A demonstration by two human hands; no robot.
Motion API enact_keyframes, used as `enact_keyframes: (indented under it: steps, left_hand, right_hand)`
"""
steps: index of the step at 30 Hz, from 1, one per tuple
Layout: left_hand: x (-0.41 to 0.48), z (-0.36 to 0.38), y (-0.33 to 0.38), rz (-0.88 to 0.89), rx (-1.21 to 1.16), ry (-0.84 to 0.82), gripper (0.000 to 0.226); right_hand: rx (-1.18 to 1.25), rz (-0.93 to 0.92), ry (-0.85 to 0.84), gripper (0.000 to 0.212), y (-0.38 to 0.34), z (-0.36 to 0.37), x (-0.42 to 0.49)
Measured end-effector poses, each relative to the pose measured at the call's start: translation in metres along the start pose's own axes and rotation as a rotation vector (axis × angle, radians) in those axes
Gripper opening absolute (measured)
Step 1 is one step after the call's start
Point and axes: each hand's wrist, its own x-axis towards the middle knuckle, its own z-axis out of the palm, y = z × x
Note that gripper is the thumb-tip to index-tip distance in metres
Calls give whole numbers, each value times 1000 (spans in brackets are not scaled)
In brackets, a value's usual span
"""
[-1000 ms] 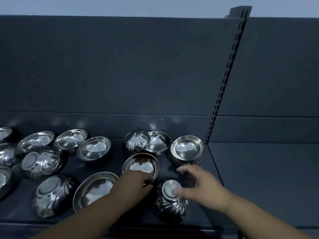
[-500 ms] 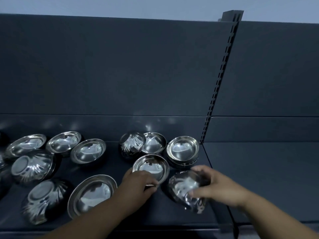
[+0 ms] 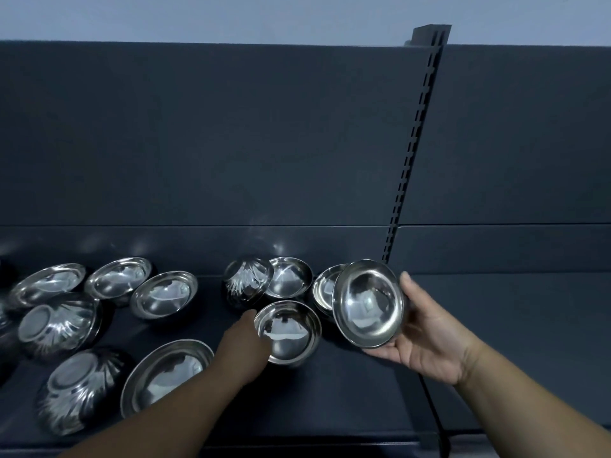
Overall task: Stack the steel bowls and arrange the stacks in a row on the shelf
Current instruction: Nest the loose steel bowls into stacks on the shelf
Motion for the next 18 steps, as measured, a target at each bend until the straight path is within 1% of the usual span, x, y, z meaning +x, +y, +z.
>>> enact_keyframes:
  steps: [2, 5, 6, 8, 11, 13, 15, 16, 18]
  left_hand:
    - [1, -3, 3, 2, -33, 4, 9]
    - [-1, -5, 7, -10, -147, 41, 15]
    - [-3, -4, 8, -11, -190, 57, 15]
    - [-5, -4, 11, -17, -287, 99, 24]
    - [-2, -5, 20, -7, -451, 156, 32]
    - [4, -5, 34, 8, -539, 173, 34]
    - [13, -3, 49, 3, -628, 153, 32]
    - [18, -1, 56, -12, -688, 123, 31]
    - [28, 4, 70, -29, -799, 60, 29]
  right_hand:
    - [-35, -27, 23, 81, -8, 3, 0]
    - [-33, -97, 123, 63, -23, 1, 1]
    - [-21, -120, 154, 61, -29, -2, 2]
    - [7, -155, 220, 59, -38, -7, 4]
    - [9, -157, 247, 56, -49, -10, 6]
    - [-48, -165, 257, 46, -55, -10, 10]
    - [-130, -191, 318, 36, -60, -10, 17]
    - [-179, -208, 355, 35, -63, -10, 20]
    - [-296, -234, 434, 45, -68, -10, 23]
